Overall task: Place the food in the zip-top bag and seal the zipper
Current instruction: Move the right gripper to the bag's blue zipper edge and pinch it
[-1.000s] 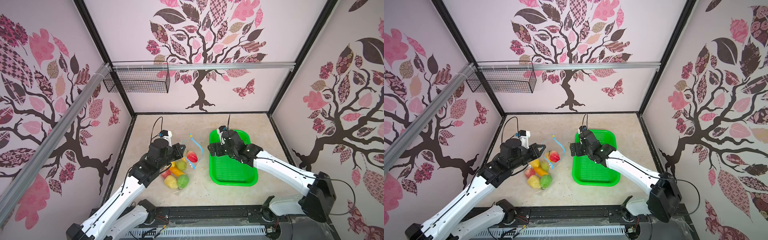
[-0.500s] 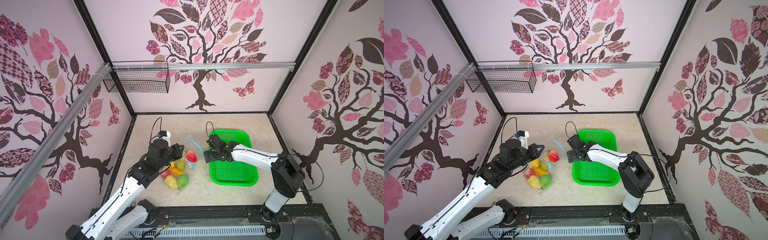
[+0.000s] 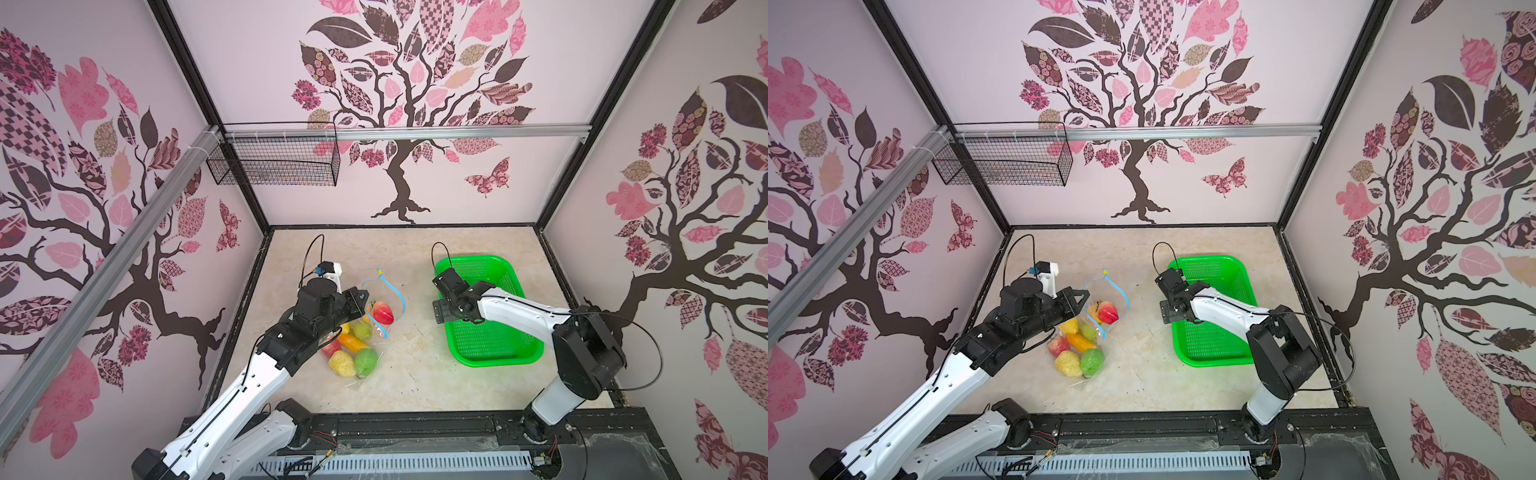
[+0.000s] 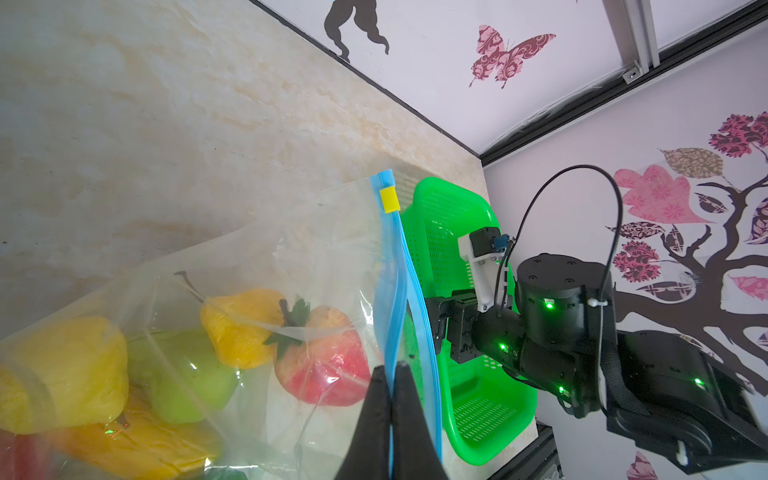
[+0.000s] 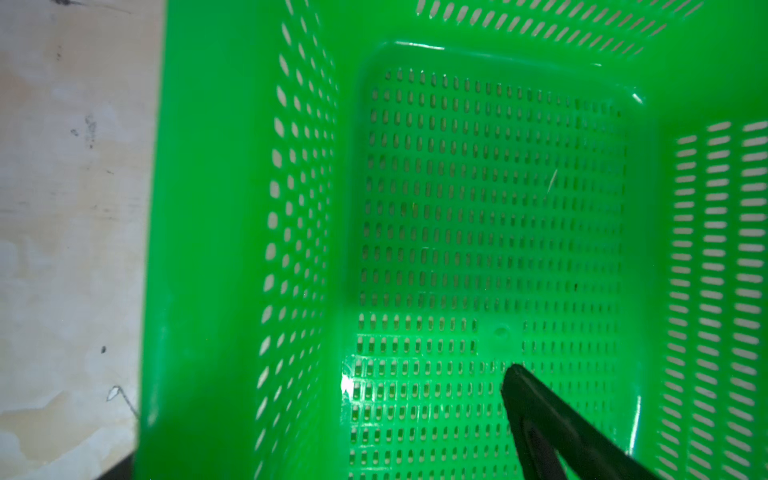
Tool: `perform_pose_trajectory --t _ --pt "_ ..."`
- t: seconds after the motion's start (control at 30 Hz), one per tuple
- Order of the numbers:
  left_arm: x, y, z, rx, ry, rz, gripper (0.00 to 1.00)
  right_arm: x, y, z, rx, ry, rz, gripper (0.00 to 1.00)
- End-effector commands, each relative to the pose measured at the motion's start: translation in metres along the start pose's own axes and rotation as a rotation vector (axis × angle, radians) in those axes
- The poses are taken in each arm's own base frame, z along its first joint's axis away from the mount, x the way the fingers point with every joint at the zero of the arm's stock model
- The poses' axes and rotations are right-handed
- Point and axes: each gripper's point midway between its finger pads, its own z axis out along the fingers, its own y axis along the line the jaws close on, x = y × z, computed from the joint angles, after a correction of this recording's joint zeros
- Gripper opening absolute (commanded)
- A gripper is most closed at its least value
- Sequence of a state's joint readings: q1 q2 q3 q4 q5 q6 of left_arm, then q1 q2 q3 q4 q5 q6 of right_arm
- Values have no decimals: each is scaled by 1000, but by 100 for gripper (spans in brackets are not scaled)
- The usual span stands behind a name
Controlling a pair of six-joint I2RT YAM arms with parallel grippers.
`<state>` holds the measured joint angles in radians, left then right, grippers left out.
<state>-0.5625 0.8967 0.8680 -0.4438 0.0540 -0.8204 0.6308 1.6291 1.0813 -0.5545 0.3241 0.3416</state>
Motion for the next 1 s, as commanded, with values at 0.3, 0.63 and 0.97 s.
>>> perform_pose_trajectory --t 0.3,0.63,0.97 --pt "5 8 7 -14 9 -9 0 -67 96 -170 -833 -304 31 80" --pt "7 4 10 6 25 -16 0 -67 151 -188 -1019 -300 -89 57" --pt "9 4 7 10 32 -15 0 -69 167 -130 -917 -217 -136 41"
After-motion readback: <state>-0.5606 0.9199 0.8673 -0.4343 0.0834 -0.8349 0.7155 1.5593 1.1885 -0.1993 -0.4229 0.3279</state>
